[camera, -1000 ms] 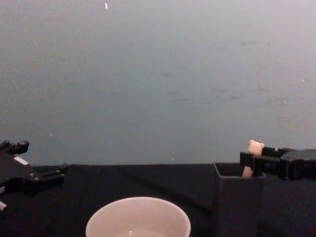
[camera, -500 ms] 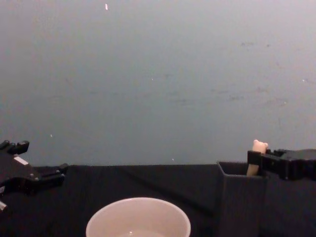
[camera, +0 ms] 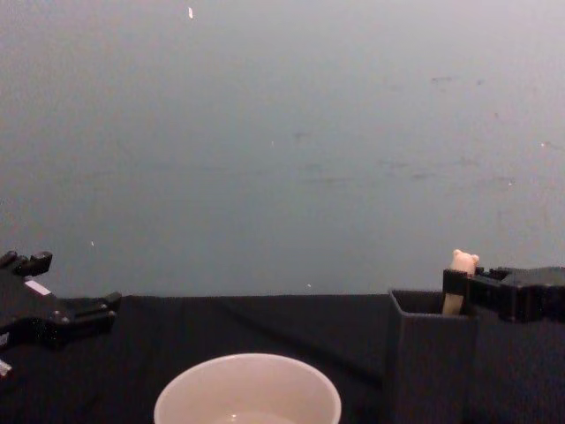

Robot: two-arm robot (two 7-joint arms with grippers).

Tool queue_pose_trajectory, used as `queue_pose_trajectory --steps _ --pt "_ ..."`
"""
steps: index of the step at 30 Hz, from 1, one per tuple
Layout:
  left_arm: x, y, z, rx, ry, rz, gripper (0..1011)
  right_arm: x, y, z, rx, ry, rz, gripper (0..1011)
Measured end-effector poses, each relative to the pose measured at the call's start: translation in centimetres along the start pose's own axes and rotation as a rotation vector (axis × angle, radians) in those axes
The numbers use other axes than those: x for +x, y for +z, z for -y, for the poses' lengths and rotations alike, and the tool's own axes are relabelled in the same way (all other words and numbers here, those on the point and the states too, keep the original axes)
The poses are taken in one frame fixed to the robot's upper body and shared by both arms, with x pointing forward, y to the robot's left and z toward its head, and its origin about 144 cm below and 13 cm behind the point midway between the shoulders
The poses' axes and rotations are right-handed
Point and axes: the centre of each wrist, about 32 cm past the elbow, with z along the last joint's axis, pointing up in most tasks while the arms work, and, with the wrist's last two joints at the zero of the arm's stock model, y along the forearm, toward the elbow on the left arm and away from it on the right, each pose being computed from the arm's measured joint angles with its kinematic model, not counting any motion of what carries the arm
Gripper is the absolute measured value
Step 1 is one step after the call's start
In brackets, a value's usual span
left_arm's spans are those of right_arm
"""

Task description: Pick up the stirring spoon with one hand, stir inside the cup, then place it back in its original position.

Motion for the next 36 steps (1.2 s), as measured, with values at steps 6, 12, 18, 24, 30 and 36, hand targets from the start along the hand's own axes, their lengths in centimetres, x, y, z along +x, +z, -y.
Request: queue_pose_trajectory --steps 6,12,18,24,30,36 --pt "0.0 0.0 0.0 0.000 0.000 0.000 1001 0.0 0.0 0.0 0.000 0.000 0.000 221" --pt "0.0 0.0 0.0 0.000 0.000 0.000 1001 0.0 0.0 0.0 0.000 0.001 0.000 221" --pt "0.0 0.0 0.0 0.000 0.000 0.000 1001 0.2 0.1 0.2 -0.001 0.017 -0.014 221" --pt "0.0 0.0 0.0 0.000 0.000 0.000 1001 0.4 0.5 0.5 0.005 0.043 -0.036 218" --pt "0.0 0.0 0.0 0.000 0.000 0.000 1001 0.5 1.0 0.9 0.025 0.050 -0.044 218" --pt "0.0 0.0 0.0 0.000 0.000 0.000 1001 0.7 2.1 1.5 0.066 0.052 -0.045 218"
